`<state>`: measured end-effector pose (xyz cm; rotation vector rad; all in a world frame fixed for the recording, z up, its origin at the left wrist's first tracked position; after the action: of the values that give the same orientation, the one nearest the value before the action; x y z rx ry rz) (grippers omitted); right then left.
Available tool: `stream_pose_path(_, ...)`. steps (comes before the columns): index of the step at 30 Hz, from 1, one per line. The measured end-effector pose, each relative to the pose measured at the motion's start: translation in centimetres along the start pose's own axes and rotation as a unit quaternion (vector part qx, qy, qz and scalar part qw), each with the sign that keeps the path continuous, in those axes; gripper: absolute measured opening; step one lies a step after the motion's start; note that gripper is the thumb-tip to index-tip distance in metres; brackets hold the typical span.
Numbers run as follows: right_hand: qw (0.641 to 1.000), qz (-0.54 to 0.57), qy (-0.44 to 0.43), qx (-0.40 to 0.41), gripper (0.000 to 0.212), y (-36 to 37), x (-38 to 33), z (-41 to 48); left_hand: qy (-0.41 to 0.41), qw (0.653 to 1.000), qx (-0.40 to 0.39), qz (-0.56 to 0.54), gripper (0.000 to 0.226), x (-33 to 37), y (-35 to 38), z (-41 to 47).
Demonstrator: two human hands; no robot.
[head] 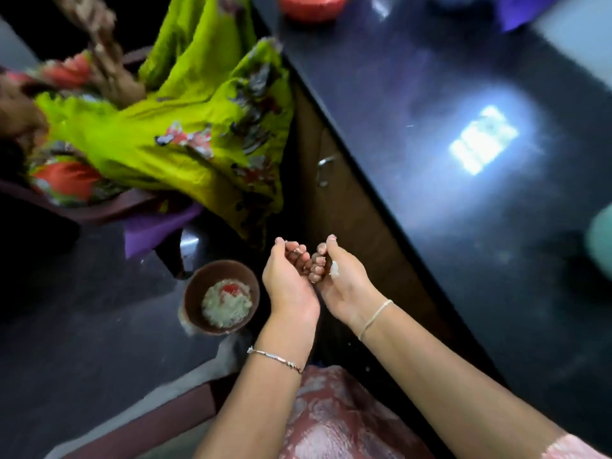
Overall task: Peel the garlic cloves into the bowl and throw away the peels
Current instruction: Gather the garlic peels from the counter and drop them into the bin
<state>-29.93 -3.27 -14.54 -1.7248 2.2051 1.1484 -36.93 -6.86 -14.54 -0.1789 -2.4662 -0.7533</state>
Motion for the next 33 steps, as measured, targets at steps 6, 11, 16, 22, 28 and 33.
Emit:
stream_pose_path(6,0.982,0.133,-0.13,0.018,0.041,-5.7,-7.4,-9.2,-0.027,0.978,-0.166,0.123,0.035,-3.3,8.6,-9.4)
stream_pose_path(11,0.943,0.227,-0.231,0.073,0.039,-13.1,-11.5,-15.8,-0.056,0.926,-0.295,0.228,0.035,-9.5,13.8,-16.1)
stream_pose_path(16,0.898,0.23,-0.324,0.189,0.033,-21.4,-12.6,-23.1,-0.106,0.861,-0.377,0.325,0.031,-17.8,15.4,-21.0)
stream_pose_path(22,0.808,0.102,-0.406,0.414,0.028,-30.9,-10.7,-29.0,-0.112,0.738,-0.493,0.446,0.016,-25.7,15.0,-24.4)
stream_pose_path(28,0.669,-0.275,-0.32,0.612,0.03,-34.2,-7.2,-32.5,0.038,0.538,-0.608,0.583,0.029,-28.4,15.0,-24.5)
stream_pose_path(33,0.6,-0.371,-0.092,0.703,0.079,-37.3,-2.9,-33.4,0.214,0.323,-0.66,0.643,0.054,-30.3,15.2,-23.9)
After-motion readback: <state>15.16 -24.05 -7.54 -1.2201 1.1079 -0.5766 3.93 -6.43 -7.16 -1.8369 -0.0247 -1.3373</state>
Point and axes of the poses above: each hand's wrist, its own z-axis towards the middle knuckle, its own y-axis out of the palm, x = y × z, the point moved 6 cm from there along z, towards the middle knuckle, and after that the axes turned 4 degrees about -x, right-handed, at the moved point
